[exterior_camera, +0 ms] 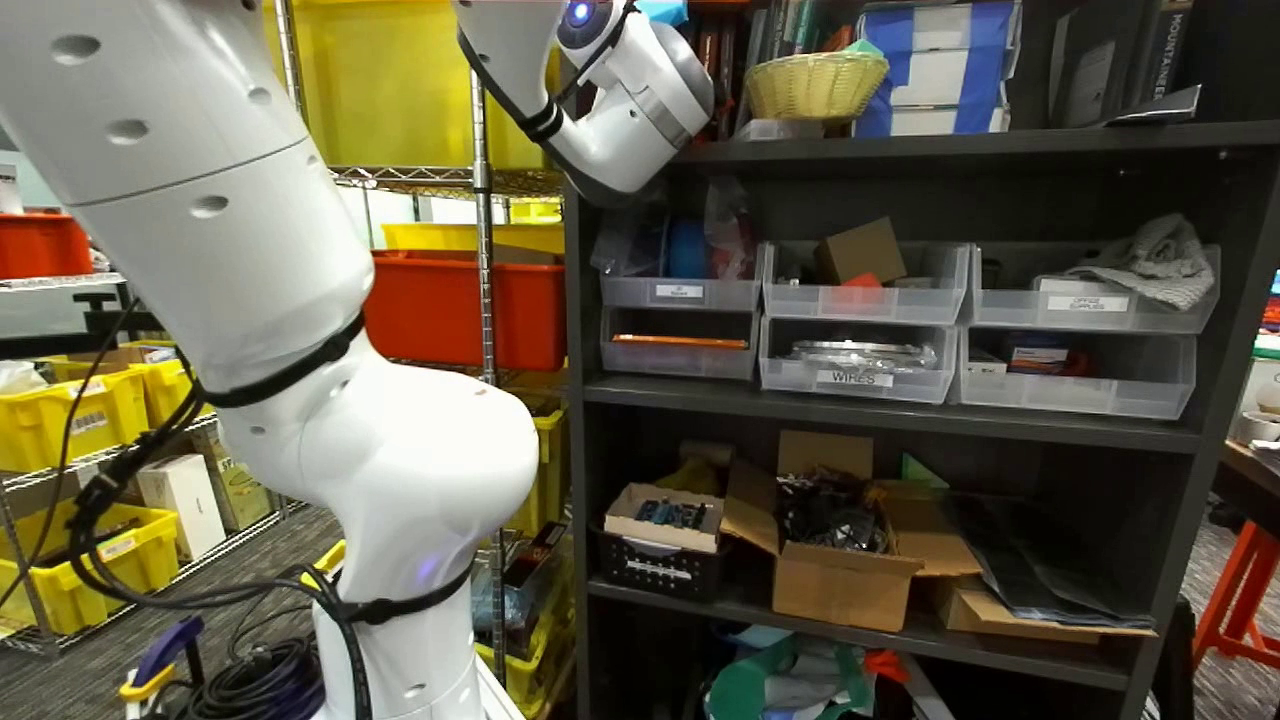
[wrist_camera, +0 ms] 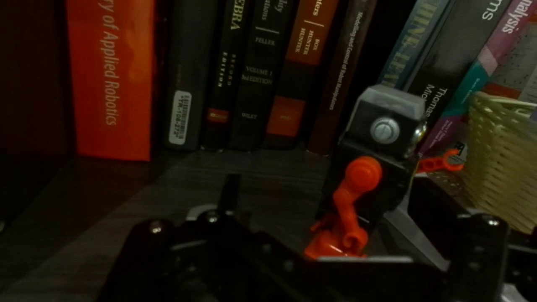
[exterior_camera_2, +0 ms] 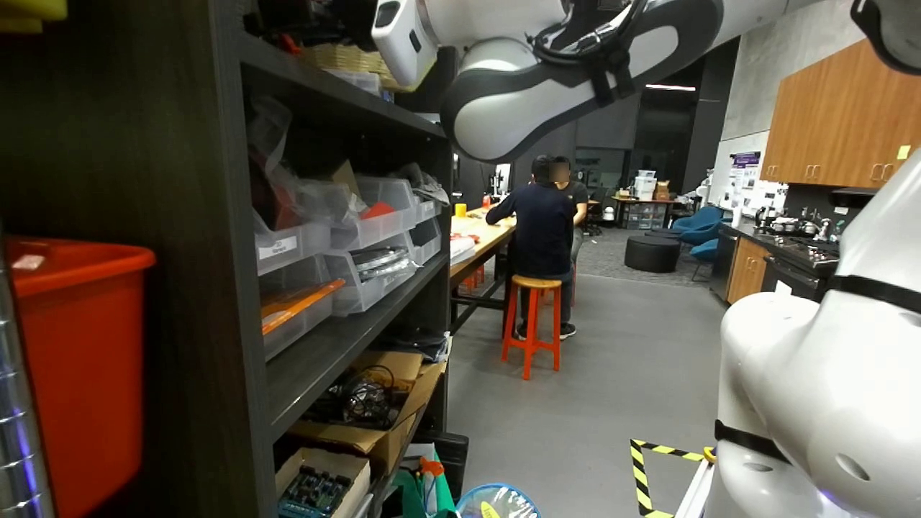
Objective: Pick the orange toy at the top shelf and place it in the basket next to it
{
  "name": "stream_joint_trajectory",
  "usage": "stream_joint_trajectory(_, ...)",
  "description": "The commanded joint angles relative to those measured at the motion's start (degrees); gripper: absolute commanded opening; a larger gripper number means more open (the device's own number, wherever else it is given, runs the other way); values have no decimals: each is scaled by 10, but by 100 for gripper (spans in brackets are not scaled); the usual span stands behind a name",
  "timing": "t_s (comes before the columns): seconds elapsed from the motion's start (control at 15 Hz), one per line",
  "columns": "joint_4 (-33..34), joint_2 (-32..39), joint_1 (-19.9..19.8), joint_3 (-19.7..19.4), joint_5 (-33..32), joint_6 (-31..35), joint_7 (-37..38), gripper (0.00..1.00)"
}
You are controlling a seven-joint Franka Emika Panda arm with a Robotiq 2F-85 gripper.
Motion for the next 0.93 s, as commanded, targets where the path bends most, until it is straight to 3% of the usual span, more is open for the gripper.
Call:
stream_joint_trajectory(0.0, 21, 16, 4, -3, 8, 12, 3, 100)
stream_joint_trajectory(0.87, 58, 34, -10, -16, 19, 2, 0, 100)
